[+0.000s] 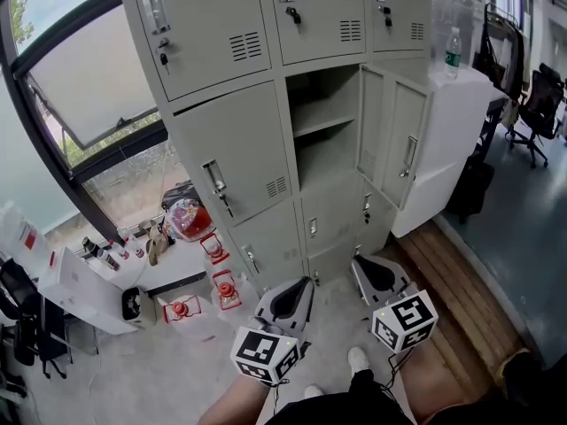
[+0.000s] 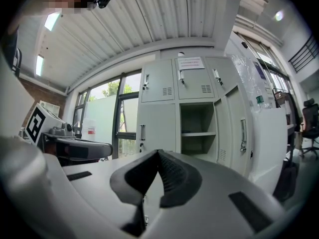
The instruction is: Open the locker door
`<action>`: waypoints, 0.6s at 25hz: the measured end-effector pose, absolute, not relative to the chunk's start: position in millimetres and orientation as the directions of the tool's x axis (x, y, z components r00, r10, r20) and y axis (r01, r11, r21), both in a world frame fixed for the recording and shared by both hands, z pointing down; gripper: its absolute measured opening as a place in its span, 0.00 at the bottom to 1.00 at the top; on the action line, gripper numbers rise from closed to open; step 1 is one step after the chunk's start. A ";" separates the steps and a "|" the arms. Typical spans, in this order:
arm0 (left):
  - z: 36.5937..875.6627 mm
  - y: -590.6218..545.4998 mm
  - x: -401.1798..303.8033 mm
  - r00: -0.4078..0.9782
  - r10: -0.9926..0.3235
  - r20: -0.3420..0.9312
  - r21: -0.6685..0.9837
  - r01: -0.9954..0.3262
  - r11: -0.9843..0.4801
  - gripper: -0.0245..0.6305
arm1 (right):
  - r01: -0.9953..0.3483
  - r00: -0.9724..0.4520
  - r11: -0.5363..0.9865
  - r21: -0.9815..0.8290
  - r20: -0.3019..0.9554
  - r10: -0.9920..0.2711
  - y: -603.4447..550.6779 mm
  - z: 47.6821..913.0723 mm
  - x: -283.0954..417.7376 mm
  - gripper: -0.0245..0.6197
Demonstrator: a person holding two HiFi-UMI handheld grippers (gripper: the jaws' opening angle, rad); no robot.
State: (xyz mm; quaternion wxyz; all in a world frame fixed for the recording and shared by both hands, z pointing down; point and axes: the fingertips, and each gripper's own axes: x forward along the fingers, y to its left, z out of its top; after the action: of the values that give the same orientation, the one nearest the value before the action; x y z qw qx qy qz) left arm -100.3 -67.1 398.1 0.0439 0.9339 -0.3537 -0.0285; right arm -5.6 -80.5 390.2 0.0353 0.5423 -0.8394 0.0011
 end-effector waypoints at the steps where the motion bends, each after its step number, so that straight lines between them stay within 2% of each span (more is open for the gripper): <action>1: 398.4 -67.5 -100.8 0.748 -0.664 -0.022 0.103 -0.659 -0.745 0.06 | -0.910 -0.410 0.413 0.037 0.060 -0.910 -80.7 390.3 -6.1 0.12; 15: 400.2 -70.8 -100.6 0.749 -0.663 -0.021 0.113 -0.657 -0.746 0.06 | -0.912 -0.407 0.409 0.026 0.069 -0.911 -82.5 392.7 -5.0 0.12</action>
State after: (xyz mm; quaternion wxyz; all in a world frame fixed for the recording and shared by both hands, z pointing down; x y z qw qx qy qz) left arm -100.6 -70.8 400.2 0.0491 0.9338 -0.3532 -0.0297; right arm -5.0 -82.5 392.7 0.0361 0.5435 -0.8386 0.0079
